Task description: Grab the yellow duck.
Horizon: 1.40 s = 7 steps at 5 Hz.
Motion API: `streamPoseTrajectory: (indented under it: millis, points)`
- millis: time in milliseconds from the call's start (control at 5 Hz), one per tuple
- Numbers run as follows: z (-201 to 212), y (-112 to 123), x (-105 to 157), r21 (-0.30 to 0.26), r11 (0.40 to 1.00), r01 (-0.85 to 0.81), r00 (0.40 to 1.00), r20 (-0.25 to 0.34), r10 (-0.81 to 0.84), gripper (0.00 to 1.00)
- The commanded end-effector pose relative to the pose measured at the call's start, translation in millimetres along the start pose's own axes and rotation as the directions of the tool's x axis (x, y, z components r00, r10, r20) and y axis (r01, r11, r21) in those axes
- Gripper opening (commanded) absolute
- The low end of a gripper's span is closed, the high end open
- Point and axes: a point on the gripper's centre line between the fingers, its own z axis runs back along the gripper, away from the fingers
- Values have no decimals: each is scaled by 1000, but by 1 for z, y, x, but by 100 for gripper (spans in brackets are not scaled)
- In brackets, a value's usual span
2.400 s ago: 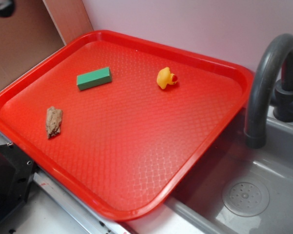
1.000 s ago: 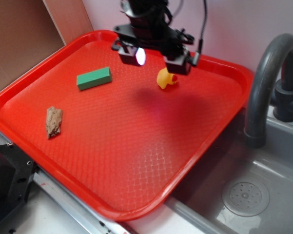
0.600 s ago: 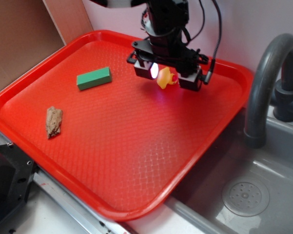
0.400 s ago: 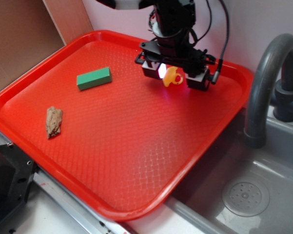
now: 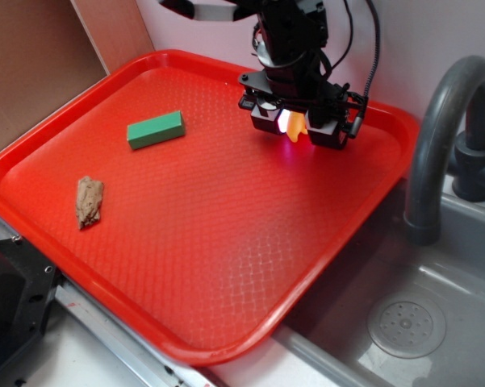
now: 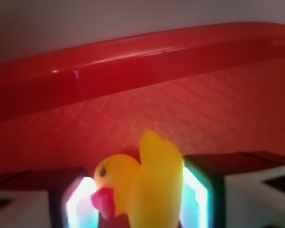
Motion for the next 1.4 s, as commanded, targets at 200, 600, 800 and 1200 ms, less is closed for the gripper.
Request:
streamPoseTrajectory:
  millis: [200,600,800,1200]
  points:
    - [87,38,0,-68,997,35,997,-69,-40,0]
    - [181,109,-34,-210,975,76,988,-116,-102,0]
    - [201,136,-52,-213,974,73,992,-88,-93,0]
    - [214,169,-61,-185,982,-30,999,-33,24,0]
